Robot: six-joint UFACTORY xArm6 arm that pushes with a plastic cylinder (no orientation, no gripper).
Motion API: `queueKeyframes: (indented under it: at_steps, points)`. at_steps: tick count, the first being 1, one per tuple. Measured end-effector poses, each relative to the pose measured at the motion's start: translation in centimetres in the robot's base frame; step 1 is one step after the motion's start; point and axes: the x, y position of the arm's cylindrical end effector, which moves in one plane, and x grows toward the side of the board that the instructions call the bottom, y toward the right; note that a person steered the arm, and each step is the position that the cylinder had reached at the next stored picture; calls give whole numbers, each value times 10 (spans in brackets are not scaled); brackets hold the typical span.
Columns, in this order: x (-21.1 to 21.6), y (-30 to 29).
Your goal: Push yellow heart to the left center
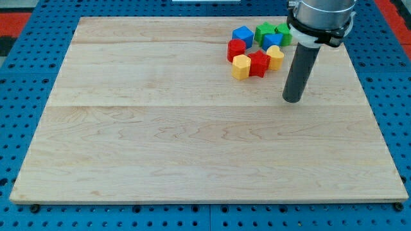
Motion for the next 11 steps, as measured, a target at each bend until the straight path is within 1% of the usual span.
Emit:
queueKeyframes:
  at_steps: [2,3,6,7,8,9,11]
  points:
    - [0,23]
    - [-14,31]
    - [-77,24]
    - [-100,32]
    - [-113,25]
    - [-113,-24]
    - [-118,-62]
